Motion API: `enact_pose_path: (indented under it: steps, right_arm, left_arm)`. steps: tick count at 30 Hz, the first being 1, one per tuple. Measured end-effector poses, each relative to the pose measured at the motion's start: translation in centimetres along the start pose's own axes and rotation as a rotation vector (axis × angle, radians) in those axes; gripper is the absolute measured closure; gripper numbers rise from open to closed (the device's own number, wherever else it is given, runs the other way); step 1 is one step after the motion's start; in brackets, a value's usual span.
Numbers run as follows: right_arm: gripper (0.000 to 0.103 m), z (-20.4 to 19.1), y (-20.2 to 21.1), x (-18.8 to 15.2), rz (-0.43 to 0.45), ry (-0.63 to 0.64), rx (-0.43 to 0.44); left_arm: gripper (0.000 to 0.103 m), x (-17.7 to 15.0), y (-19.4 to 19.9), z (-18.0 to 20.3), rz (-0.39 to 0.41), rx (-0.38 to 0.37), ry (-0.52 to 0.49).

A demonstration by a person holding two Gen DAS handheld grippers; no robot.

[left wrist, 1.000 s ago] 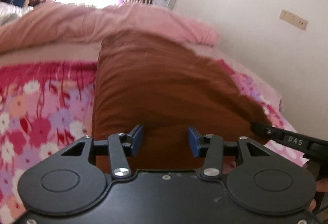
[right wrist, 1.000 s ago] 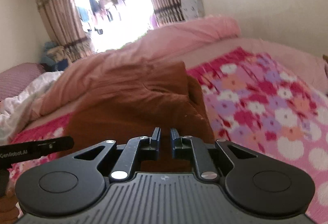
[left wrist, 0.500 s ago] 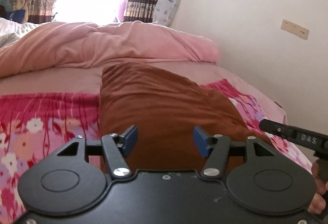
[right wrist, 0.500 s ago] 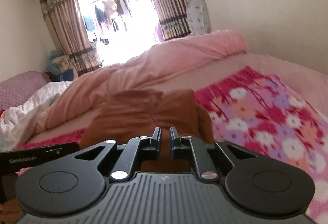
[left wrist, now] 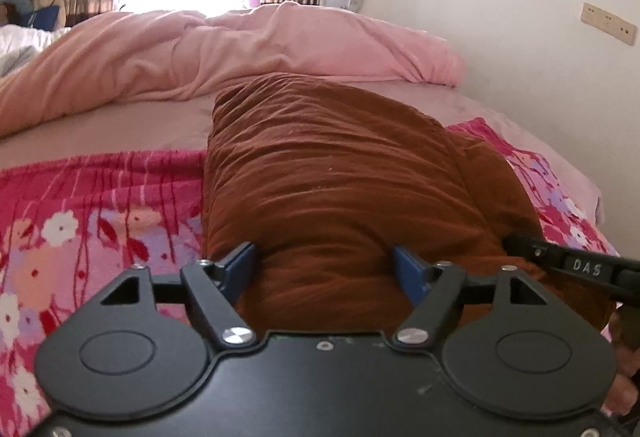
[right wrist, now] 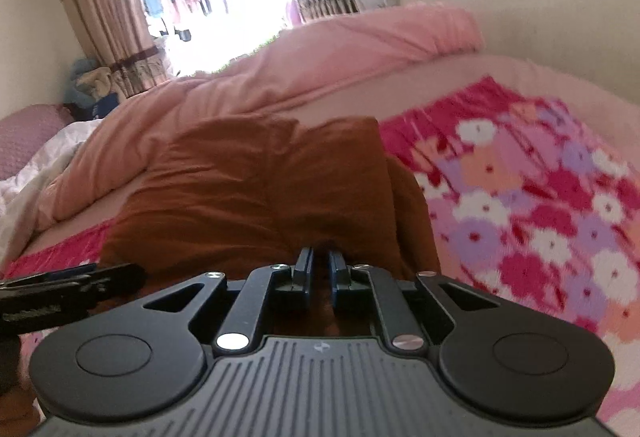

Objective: Fold large clothes

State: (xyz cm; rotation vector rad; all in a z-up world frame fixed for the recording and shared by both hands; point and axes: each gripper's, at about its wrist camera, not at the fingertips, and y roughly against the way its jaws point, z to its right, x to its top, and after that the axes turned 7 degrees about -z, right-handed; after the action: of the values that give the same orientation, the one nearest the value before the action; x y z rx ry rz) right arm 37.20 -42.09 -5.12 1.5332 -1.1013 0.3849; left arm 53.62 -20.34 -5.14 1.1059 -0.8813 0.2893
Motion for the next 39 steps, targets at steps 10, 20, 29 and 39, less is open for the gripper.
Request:
enact_pose_path:
  steps: [10, 20, 29, 39]
  right_arm:
    - [0.095, -0.8, -0.4, -0.4, 0.006, 0.015, -0.039]
    - [0.088, -2.5, 7.7, -1.3, 0.14, 0.065, -0.005]
    - [0.089, -0.5, 6.7, -4.2, 0.06, 0.046, 0.008]
    - [0.096, 1.2, 4.8, -5.3, 0.031, 0.004, 0.043]
  left_arm:
    - [0.027, -0.2, 0.1, 0.1, 0.011, 0.006, 0.004]
    - [0.029, -3.2, 8.0, -0.4, 0.124, -0.106, 0.037]
    - [0.027, -6.6, 5.3, 0.0, 0.024, -0.09, 0.044]
    - [0.02, -6.6, 5.4, -0.9, 0.009, -0.096, 0.025]
